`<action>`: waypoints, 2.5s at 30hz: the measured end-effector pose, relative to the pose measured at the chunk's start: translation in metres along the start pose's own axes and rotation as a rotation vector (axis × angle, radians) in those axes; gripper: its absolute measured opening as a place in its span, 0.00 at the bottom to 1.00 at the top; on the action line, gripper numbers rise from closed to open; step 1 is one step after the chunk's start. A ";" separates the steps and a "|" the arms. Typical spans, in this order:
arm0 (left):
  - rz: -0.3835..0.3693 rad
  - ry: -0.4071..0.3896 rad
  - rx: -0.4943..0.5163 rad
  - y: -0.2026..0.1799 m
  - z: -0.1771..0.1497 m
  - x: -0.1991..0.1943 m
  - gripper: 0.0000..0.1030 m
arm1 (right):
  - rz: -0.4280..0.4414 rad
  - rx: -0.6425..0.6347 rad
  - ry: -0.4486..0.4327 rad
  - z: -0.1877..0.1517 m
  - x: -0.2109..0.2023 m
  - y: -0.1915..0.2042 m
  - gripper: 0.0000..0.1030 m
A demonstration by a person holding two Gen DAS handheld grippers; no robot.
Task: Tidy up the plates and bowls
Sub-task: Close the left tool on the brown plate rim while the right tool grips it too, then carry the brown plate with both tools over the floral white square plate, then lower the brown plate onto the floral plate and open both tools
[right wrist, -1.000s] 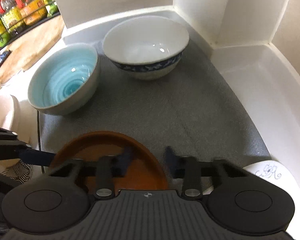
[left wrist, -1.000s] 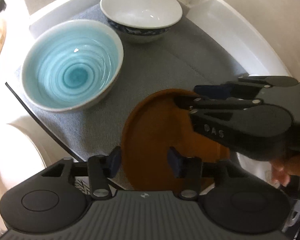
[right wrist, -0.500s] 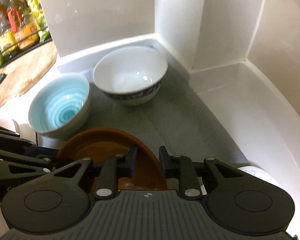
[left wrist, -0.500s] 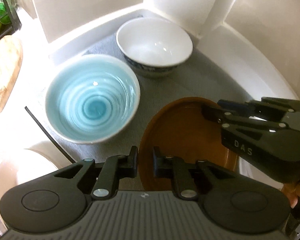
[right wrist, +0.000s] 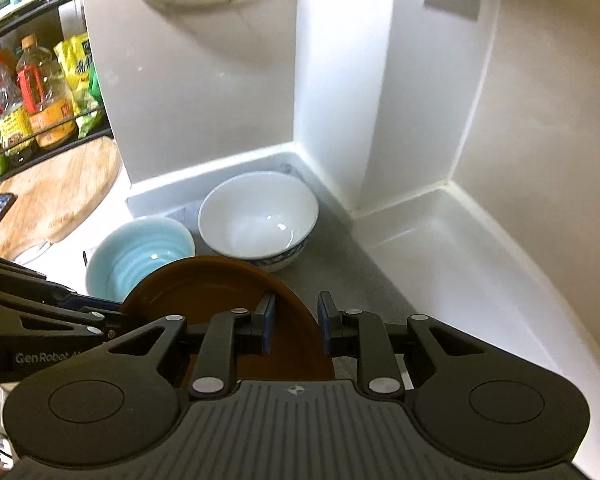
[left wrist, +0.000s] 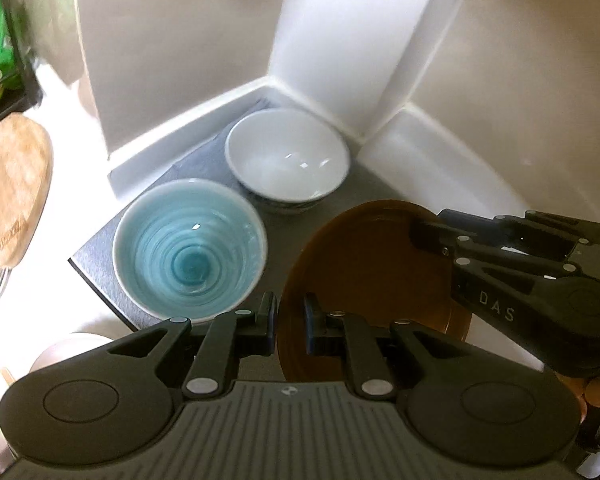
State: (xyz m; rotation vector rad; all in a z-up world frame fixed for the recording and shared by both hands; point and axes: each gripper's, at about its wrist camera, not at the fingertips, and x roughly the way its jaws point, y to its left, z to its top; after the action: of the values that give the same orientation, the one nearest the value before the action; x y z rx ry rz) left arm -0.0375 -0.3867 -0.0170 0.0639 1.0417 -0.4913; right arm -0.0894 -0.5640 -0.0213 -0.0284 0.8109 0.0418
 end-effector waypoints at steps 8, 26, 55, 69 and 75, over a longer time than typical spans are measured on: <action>-0.146 0.012 0.164 -0.015 -0.009 -0.036 0.14 | -0.090 0.074 -0.032 -0.013 -0.072 0.013 0.23; -0.227 0.318 0.583 -0.075 -0.114 0.004 0.14 | -0.215 0.417 0.199 -0.159 -0.103 0.034 0.21; -0.130 0.088 0.560 -0.050 -0.109 -0.019 1.00 | -0.294 0.566 0.087 -0.185 -0.132 0.044 0.76; -0.063 -0.008 0.460 0.007 -0.102 -0.059 1.00 | -0.282 0.618 0.086 -0.186 -0.145 0.089 0.79; -0.065 -0.006 0.487 0.003 -0.107 -0.063 1.00 | -0.270 0.578 0.077 -0.179 -0.152 0.109 0.80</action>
State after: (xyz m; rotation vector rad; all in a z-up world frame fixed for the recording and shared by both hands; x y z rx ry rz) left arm -0.1486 -0.3318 -0.0192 0.4607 0.9017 -0.7963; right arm -0.3291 -0.4668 -0.0354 0.4083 0.8653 -0.4513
